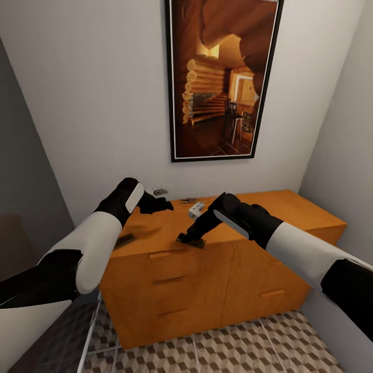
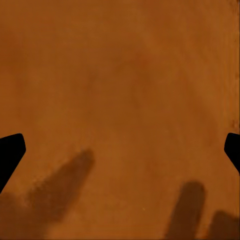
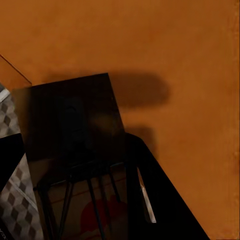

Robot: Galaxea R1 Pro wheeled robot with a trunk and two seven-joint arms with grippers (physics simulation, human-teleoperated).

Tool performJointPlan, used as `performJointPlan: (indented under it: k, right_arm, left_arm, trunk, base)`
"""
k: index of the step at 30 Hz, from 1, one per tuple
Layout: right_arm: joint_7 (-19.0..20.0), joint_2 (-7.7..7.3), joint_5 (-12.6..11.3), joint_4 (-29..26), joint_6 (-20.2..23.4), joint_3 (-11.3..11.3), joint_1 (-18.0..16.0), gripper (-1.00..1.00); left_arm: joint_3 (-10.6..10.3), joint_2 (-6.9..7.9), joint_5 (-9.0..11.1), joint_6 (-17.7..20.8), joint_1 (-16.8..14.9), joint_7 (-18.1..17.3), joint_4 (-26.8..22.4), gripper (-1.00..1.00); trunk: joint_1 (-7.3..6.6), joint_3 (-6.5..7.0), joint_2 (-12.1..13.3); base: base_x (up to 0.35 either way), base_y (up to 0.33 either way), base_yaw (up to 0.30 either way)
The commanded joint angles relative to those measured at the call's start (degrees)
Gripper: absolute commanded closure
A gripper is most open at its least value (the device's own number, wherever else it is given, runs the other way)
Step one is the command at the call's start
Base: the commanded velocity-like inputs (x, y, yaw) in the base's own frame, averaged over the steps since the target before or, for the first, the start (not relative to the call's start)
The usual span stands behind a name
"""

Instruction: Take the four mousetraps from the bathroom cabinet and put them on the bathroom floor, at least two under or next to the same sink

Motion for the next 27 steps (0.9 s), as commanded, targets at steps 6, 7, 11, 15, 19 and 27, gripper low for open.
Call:
performJointPlan:
  k: [6,7,11,15,19,27]
  right_arm:
    - [0.33,0.01,0.32,-0.05,-0.02,0.12,-0.08,1.00]
    - [0.33,0.01,0.32,-0.05,-0.02,0.11,-0.08,1.00]
    - [0.33,0.02,0.32,-0.10,-0.03,0.12,-0.08,1.00]
    - [0.33,0.02,0.32,-0.13,-0.03,0.13,-0.08,1.00]
    - [0.33,0.08,0.32,-0.14,-0.03,0.13,-0.08,1.00]
    - [0.33,0.11,0.32,-0.14,-0.03,0.13,-0.08,1.00]
  left_arm:
    - [0.28,0.01,-0.18,0.19,-0.02,-0.13,-0.04,-1.00]
    - [0.28,0.02,-0.18,0.18,-0.03,-0.11,-0.04,-1.00]
    - [0.28,0.04,-0.18,0.17,-0.01,-0.10,-0.04,-1.00]
    - [0.28,0.05,-0.18,0.17,0.01,-0.09,-0.04,-1.00]
    - [0.28,0.05,-0.18,0.17,-0.02,-0.09,-0.04,-1.00]
    - [0.28,0.05,-0.18,0.17,0.02,-0.09,-0.04,-1.00]
  trunk:
    - [0.00,-0.06,-0.04]
    - [0.00,-0.06,-0.04]
    - [0.00,-0.06,-0.04]
    - [0.00,-0.06,-0.04]
    - [0.00,-0.06,-0.04]
    - [0.00,0.03,-0.04]
  base:
    - [-0.001,0.000,-0.296]
    - [0.000,0.000,-0.298]
    - [0.000,0.000,-0.298]
    - [0.000,0.000,-0.298]
    - [0.000,0.000,-0.298]
    - [0.000,0.000,-0.298]
